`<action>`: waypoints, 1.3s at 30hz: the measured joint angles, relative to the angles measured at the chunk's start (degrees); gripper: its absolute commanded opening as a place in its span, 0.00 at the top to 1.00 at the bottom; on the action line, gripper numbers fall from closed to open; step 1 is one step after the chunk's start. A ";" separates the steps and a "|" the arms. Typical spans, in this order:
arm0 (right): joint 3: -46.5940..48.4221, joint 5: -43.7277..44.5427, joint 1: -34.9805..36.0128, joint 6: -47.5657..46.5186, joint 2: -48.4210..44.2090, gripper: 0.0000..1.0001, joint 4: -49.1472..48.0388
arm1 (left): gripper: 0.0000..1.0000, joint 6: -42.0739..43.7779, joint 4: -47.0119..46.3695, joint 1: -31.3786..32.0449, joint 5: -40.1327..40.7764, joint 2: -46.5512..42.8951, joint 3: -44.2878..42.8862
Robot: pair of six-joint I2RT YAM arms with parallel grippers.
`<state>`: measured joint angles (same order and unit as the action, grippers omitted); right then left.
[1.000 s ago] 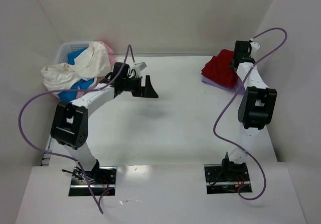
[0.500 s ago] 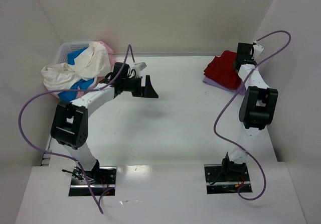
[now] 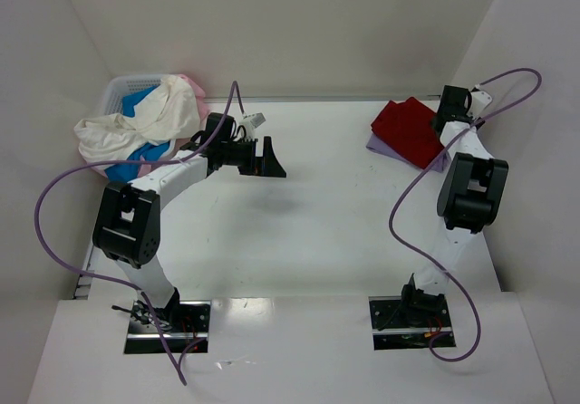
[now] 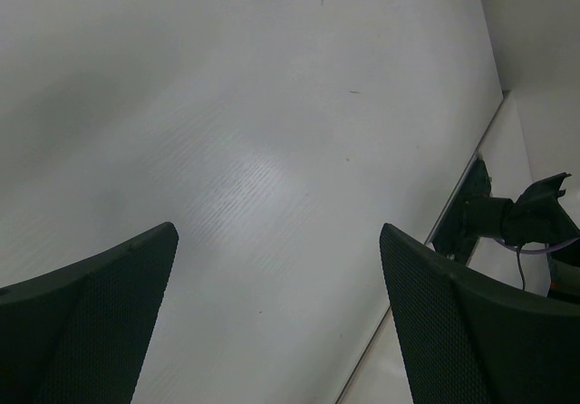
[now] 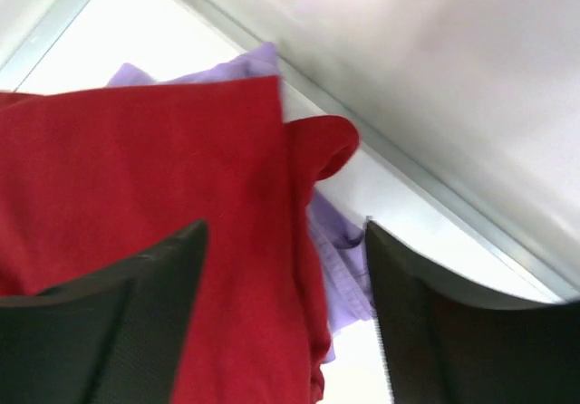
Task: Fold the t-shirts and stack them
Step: Put the neatly folded tshirt into the corner of the board with the right arm
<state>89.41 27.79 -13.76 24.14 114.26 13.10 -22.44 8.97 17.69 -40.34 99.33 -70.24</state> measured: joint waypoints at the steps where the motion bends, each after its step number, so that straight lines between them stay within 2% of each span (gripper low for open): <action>1: -0.24 0.11 -0.33 0.00 0.20 0.19 0.00 | 0.00 0.00 0.00 0.00 0.00 0.00 0.00; 5: -1.70 -0.22 -0.37 0.00 0.42 0.18 -0.28 | 0.00 0.00 0.00 0.00 0.00 0.00 -0.04; 8: -3.17 -1.40 -0.37 -0.09 0.37 0.24 -0.92 | 0.00 0.00 0.00 0.00 0.00 0.00 -0.04; 11: -6.14 -3.67 -0.37 -0.28 -0.13 0.44 -2.97 | 0.00 -0.09 0.00 0.00 0.00 0.00 -0.04; 12: -7.39 -4.72 -0.37 -0.35 -0.55 0.58 -3.61 | 0.00 -0.09 0.00 0.00 0.00 0.00 -0.04; 15: -10.80 -7.85 -0.37 -0.63 -2.23 0.77 -5.60 | 0.00 -0.13 0.00 0.00 0.00 0.00 -0.07; 16: -11.45 -8.66 -0.20 -0.66 -2.67 0.86 -6.16 | 0.00 -0.13 -0.02 0.00 -0.02 0.00 -0.07; 17: -11.89 -9.40 -0.11 -0.63 -3.04 0.89 -6.84 | 0.00 -0.13 0.00 0.00 0.00 0.00 -0.07; 19: -12.44 -10.64 0.17 -0.44 -3.61 0.89 -8.17 | 0.00 -0.15 0.00 0.00 0.02 0.00 -0.07; 25: -13.64 -12.28 1.64 -0.57 -4.61 0.79 -10.47 | 0.00 -0.09 0.57 0.00 0.48 -0.39 -0.44; 28: -11.87 -12.09 1.79 -0.50 -2.91 0.69 -9.16 | 0.00 -0.07 1.16 0.00 0.81 -1.36 -0.44; 30: -11.43 -11.93 1.79 -0.35 -2.08 0.57 -8.33 | 0.00 0.02 1.55 0.00 1.14 -2.32 -0.44; 33: -11.58 -11.50 1.79 0.22 -2.12 0.48 -7.30 | 0.00 0.04 1.73 0.00 1.51 -3.82 -0.44; 39: -16.02 -7.21 1.79 3.37 -8.35 0.49 -6.01 | 0.00 0.04 2.01 0.00 2.29 -5.73 -0.44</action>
<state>73.38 20.58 -11.97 27.51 105.91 7.09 -22.39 10.98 17.69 -38.04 93.60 -70.67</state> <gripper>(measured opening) 0.516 0.998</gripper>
